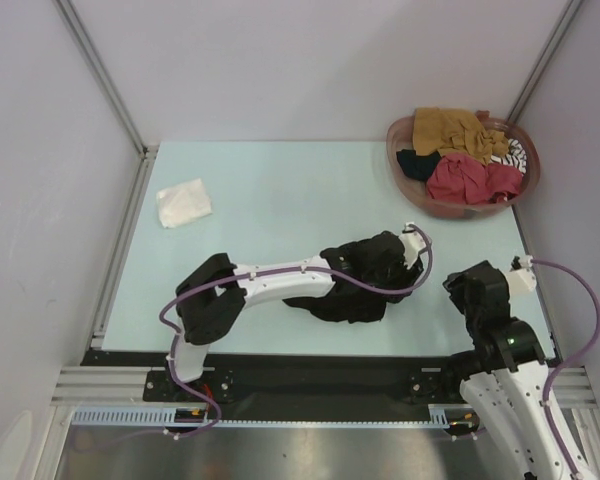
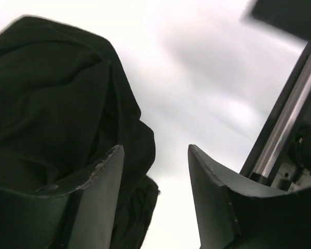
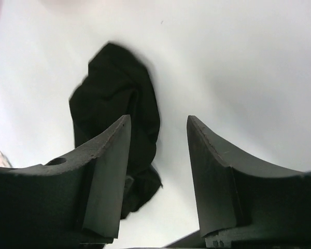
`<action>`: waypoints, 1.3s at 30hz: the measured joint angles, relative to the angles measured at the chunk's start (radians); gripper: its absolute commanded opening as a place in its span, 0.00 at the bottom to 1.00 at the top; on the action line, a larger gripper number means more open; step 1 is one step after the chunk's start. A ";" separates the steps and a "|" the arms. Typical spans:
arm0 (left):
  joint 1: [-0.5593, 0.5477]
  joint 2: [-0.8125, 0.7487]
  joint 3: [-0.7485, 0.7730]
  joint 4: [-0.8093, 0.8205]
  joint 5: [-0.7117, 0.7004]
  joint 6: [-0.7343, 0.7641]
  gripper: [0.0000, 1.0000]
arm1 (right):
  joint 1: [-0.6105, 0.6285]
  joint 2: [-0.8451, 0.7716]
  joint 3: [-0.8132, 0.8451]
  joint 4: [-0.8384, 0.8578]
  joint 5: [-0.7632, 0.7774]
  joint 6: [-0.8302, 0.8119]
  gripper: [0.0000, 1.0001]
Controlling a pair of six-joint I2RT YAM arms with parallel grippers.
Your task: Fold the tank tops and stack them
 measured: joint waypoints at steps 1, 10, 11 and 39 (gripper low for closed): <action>0.000 0.016 0.016 -0.011 -0.001 -0.010 0.61 | -0.001 -0.015 0.008 -0.021 0.033 0.025 0.52; -0.005 0.163 0.180 -0.072 -0.036 -0.042 0.66 | -0.002 -0.110 0.043 -0.120 0.175 0.133 0.52; -0.006 0.184 0.204 -0.084 -0.050 -0.041 0.65 | -0.002 -0.126 0.045 -0.121 0.182 0.135 0.52; 0.040 -0.829 -0.536 -0.084 -0.173 -0.156 0.01 | -0.003 -0.016 -0.109 0.236 -0.270 -0.160 0.53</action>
